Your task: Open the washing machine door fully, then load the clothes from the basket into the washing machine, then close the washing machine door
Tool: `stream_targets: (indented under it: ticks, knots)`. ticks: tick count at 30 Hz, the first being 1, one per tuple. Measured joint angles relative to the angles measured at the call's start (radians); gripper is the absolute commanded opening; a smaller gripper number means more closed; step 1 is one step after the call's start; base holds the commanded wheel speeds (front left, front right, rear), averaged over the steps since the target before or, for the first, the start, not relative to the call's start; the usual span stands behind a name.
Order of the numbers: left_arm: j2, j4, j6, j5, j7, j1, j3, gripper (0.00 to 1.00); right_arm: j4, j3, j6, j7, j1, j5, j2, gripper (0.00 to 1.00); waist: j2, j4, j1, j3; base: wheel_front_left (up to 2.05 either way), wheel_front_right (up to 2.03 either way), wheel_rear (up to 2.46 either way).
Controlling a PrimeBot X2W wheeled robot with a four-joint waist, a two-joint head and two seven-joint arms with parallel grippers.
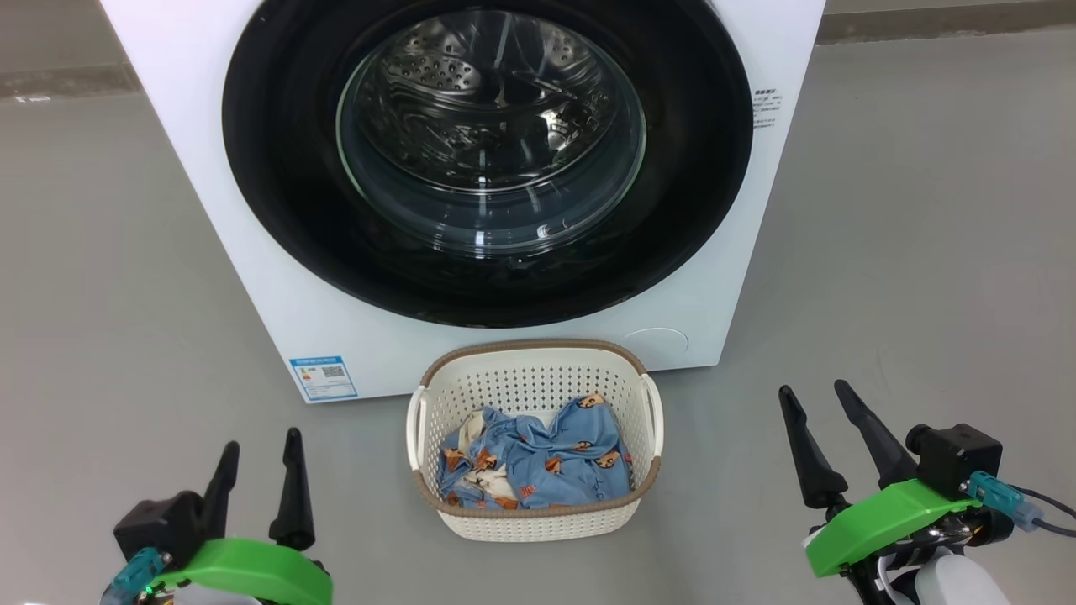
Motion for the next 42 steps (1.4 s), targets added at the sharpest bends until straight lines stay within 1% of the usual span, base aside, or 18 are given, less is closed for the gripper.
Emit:
stream_targets:
  ticks: [21,23,42]
  knots:
    - [-0.001,0.013,0.003,0.221,-0.062,-0.016,-0.007,1.0,0.012,0.015,0.0,-0.062,-0.03,-0.244,-0.015,1.0,0.0,-0.006,0.0,-0.006,0.0,0.0,0.0]
    - [-0.001,0.013,0.003,0.235,-0.063,-0.02,-0.008,1.0,0.009,0.015,0.0,-0.062,-0.038,-0.25,-0.015,1.0,0.0,-0.006,0.0,-0.006,0.0,0.0,0.0]
    - [-0.001,0.02,0.003,0.234,-0.064,-0.031,-0.005,1.0,0.0,0.005,0.0,-0.062,-0.039,-0.232,-0.013,1.0,0.0,-0.002,0.0,-0.003,0.0,0.0,0.0]
